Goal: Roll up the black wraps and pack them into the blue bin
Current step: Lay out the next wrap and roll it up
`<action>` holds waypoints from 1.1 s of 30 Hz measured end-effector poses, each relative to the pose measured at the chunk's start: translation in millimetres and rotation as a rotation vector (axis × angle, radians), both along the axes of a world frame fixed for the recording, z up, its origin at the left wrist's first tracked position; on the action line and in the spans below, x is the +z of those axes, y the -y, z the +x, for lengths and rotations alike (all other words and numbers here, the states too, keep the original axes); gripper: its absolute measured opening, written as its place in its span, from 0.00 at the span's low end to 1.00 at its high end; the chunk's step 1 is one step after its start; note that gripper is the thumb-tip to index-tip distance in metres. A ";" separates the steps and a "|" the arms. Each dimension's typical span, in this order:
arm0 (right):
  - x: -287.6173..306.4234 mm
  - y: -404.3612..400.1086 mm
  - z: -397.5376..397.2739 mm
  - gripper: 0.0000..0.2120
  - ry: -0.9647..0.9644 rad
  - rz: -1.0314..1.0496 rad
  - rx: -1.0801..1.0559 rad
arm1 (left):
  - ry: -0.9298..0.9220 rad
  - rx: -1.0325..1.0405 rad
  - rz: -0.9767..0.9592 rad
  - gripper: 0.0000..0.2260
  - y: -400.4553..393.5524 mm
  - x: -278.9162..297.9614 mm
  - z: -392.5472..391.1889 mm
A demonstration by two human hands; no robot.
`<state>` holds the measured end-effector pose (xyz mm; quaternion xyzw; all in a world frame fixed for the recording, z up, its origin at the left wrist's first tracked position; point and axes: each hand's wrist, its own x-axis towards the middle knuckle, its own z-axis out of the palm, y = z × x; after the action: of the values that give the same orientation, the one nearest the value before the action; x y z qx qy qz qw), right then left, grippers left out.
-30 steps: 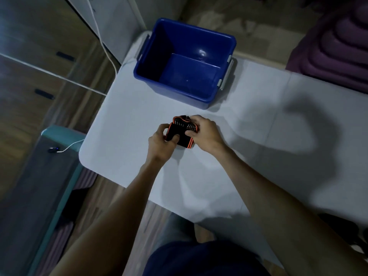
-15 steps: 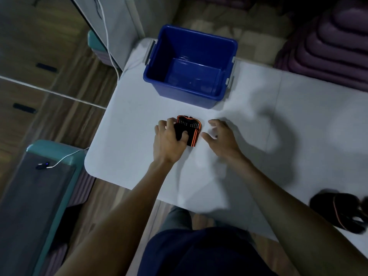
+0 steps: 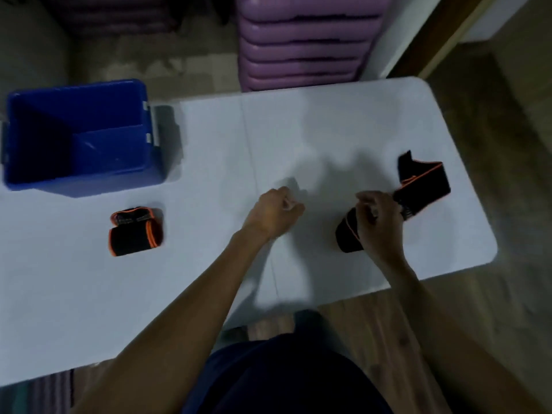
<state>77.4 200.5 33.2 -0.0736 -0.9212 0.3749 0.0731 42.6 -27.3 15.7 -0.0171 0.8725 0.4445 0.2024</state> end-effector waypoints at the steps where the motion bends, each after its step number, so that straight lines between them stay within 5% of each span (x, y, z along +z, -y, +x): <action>1: -3.3 -23.3 5.2 0.09 -0.001 0.036 -0.062 | 0.018 -0.064 -0.009 0.14 -25.5 -2.1 -3.6; 4: -12.3 -74.0 17.7 0.15 0.222 0.012 -0.278 | 0.038 -0.179 -0.035 0.16 -94.7 -4.1 -8.2; 7: -24.5 -97.2 17.0 0.31 0.631 -0.172 -0.364 | 0.041 -0.282 -0.069 0.22 -146.1 -7.8 -13.0; 11: -36.5 -108.9 13.3 0.22 0.622 -0.137 -0.107 | 0.064 -0.334 -0.230 0.14 -174.6 -11.5 -20.1; 14: -30.7 -109.7 -1.2 0.19 0.405 -0.130 -0.025 | 0.069 -0.085 -0.303 0.04 -156.8 -7.7 -22.8; 19: -30.9 -93.0 -60.9 0.13 0.231 -0.170 0.100 | -0.025 0.473 -0.148 0.07 -103.0 -3.7 -14.8; 25: -41.9 -53.8 -114.8 0.15 0.406 -0.521 -0.033 | 0.169 0.951 0.121 0.12 -76.3 -12.1 9.7; 29: -42.0 -45.9 -102.2 0.17 0.492 -0.360 -0.108 | 0.354 1.190 0.318 0.15 -75.1 -30.3 28.9; 33: -74.9 -46.1 -89.9 0.24 0.570 -0.410 -0.102 | 0.290 1.187 0.029 0.20 -90.3 -26.2 40.7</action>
<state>-12.5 246.6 -41.7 -0.2343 -0.8053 0.5124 -0.1845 83.3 63.0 -10.6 -0.5580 0.6714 0.4863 0.0373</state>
